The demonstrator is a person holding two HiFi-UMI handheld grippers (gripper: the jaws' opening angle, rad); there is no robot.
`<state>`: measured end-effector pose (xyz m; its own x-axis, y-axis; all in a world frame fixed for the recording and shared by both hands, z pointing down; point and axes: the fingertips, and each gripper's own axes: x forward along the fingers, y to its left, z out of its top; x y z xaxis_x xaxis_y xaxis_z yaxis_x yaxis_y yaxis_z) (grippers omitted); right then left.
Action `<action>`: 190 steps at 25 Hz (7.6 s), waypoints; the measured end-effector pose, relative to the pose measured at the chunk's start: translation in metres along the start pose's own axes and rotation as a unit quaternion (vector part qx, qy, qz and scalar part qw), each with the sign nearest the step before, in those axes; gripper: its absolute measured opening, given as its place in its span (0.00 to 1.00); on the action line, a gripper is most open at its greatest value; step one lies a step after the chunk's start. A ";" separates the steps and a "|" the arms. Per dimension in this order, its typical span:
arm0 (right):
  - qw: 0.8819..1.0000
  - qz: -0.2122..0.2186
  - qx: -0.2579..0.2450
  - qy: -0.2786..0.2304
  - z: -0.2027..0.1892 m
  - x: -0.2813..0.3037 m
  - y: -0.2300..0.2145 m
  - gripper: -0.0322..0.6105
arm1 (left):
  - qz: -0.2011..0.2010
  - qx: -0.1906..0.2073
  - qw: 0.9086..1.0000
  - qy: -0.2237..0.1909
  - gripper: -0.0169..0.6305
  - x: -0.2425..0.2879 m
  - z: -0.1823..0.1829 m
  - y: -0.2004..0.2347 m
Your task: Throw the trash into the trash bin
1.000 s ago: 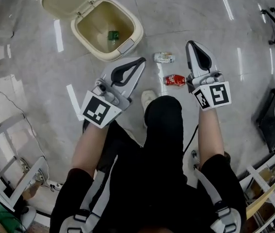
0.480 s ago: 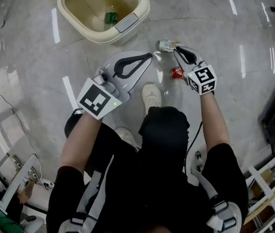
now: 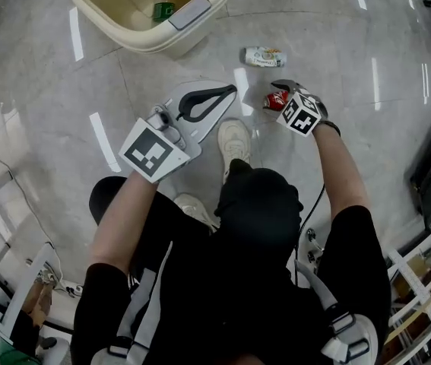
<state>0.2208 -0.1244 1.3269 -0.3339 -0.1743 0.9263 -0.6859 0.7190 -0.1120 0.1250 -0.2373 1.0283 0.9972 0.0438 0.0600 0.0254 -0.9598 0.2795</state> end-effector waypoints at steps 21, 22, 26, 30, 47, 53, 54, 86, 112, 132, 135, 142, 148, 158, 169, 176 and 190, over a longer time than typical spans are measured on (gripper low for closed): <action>0.982 -0.003 -0.130 0.136 -0.037 0.037 0.008 0.53 | 0.005 -0.022 0.999 0.038 0.03 -0.011 -0.006 0.010; 0.985 -0.011 -0.121 0.125 -0.024 0.025 0.008 0.53 | 0.007 -0.027 0.999 0.039 0.03 -0.012 0.000 0.009; 0.995 -0.046 -0.064 0.064 0.047 -0.038 0.009 0.53 | 0.037 -0.059 0.997 0.027 0.03 -0.028 0.051 0.007; 0.997 -0.057 0.011 -0.044 0.140 -0.123 0.038 0.53 | 0.096 -0.079 0.992 0.031 0.03 -0.060 0.112 0.009; 0.924 -0.130 0.002 -0.360 0.460 -0.556 0.078 0.53 | 0.217 -0.057 0.972 -0.065 0.03 -0.172 0.475 -0.056; 0.895 -0.127 -0.043 -0.426 0.510 -0.663 0.101 0.53 | 0.246 -0.015 0.966 -0.079 0.03 -0.209 0.535 -0.088; 0.889 -0.124 -0.036 -0.439 0.513 -0.677 0.099 0.53 | 0.253 -0.008 0.964 -0.079 0.03 -0.212 0.542 -0.089; 0.849 -0.139 0.100 -0.500 0.562 -0.674 -0.046 0.52 | 0.281 -0.034 0.951 -0.123 0.03 -0.173 0.593 0.029; 0.913 -0.129 0.168 -0.350 0.566 -0.471 -0.119 0.53 | 0.225 -0.129 0.966 0.001 0.03 -0.149 0.481 0.158; 0.909 -0.140 0.180 -0.347 0.546 -0.482 -0.128 0.29 | 0.240 -0.143 0.960 -0.020 0.03 -0.157 0.472 0.134; 0.898 -0.156 0.185 -0.367 0.553 -0.512 -0.136 0.26 | 0.245 -0.130 0.960 -0.034 0.03 -0.160 0.493 0.142; 0.869 -0.194 0.161 -0.426 0.565 -0.597 -0.144 0.20 | 0.257 -0.083 0.960 -0.069 0.03 -0.159 0.553 0.140; 0.838 -0.211 0.150 -0.481 0.569 -0.667 -0.145 0.14 | 0.261 -0.037 0.959 -0.104 0.03 -0.154 0.606 0.132; 0.794 -0.234 0.119 -0.548 0.593 -0.744 -0.154 0.12 | 0.274 0.029 0.947 -0.164 0.03 -0.169 0.679 0.120; 0.785 -0.220 0.148 -0.560 0.588 -0.739 -0.156 0.10 | 0.342 0.071 0.921 -0.173 0.03 -0.238 0.691 0.127; 0.782 -0.208 0.153 -0.567 0.571 -0.750 -0.150 0.07 | 0.380 0.056 0.909 -0.161 0.03 -0.270 0.673 0.102; 0.792 -0.157 0.136 -0.575 0.548 -0.746 -0.103 0.06 | 0.384 0.042 0.908 -0.161 0.03 -0.247 0.650 0.027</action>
<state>0.1862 -0.4370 0.4499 -0.3801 -0.9249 0.0024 -0.9131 0.3748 -0.1602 -0.0753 -0.4540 0.3978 0.6916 -0.7177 -0.0813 -0.6945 -0.6917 0.1981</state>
